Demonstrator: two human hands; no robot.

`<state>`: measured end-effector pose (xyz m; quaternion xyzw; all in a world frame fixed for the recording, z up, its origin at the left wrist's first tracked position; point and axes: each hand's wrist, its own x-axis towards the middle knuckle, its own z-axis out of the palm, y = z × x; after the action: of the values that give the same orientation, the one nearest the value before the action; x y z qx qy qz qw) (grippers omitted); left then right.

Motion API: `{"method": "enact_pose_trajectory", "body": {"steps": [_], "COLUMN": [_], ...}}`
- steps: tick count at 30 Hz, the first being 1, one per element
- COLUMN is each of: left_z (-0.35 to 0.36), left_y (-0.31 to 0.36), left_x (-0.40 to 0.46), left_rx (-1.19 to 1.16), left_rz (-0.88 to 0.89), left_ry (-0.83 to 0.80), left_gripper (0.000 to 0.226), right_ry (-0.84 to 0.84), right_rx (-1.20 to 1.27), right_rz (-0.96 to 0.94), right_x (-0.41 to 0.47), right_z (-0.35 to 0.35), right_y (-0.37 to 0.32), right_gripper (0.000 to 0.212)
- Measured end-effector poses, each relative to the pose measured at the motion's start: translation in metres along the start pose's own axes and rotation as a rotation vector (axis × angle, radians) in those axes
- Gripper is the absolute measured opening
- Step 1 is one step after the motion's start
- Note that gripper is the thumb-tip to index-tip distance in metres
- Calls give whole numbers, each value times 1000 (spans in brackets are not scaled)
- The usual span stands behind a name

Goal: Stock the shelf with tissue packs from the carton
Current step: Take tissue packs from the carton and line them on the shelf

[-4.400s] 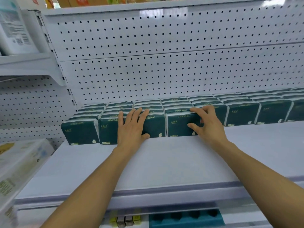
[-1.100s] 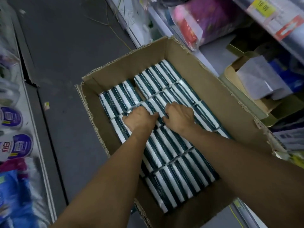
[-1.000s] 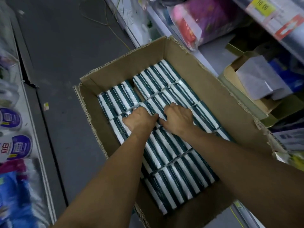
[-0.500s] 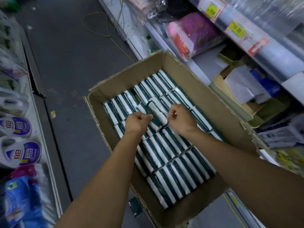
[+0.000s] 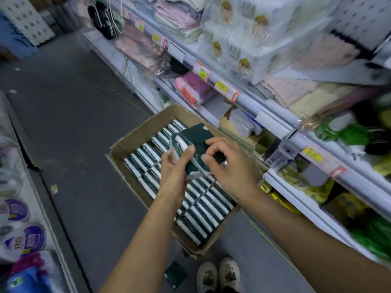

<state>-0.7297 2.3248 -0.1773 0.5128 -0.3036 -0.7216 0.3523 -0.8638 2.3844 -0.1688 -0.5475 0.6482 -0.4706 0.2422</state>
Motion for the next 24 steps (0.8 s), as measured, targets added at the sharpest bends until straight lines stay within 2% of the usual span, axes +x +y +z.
{"method": "enact_pose_trajectory", "body": {"steps": [2, 5, 7, 9, 12, 15, 18, 21, 24], "left_z": [12, 31, 48, 66, 93, 123, 159, 201, 241], "left_y": [10, 32, 47, 62, 79, 87, 86, 82, 75], "left_x": [-17, -35, -49, -63, -82, -103, -126, -149, -169], "left_rx": [29, 67, 93, 144, 236, 300, 328, 326, 359], "left_rz": [36, 73, 110, 159, 215, 229, 250, 255, 255], "left_ry": [-74, -178, -241, -325, -463, -587, -688, -742, -796], "left_gripper": [44, 26, 17, 22, 52, 62, 59, 44, 46], "right_ry": [89, 163, 178, 194, 262, 332, 465, 643, 775], "right_rx": [38, 126, 181, 259, 332, 406, 441, 491, 540], "right_rz": [51, 308, 421, 458, 462, 451, 427, 419, 410], "right_x": [-5, -6, -7, -11, -20, -38, -63, -88, -114], "right_z": [-20, -54, -78, -101, -141, -182, -222, -261, -299], "right_y": [-20, -50, -70, -87, -109, -123, -135, -140, -142], "right_gripper": [24, 53, 62, 62, 57, 49, 24, 24, 28]}}
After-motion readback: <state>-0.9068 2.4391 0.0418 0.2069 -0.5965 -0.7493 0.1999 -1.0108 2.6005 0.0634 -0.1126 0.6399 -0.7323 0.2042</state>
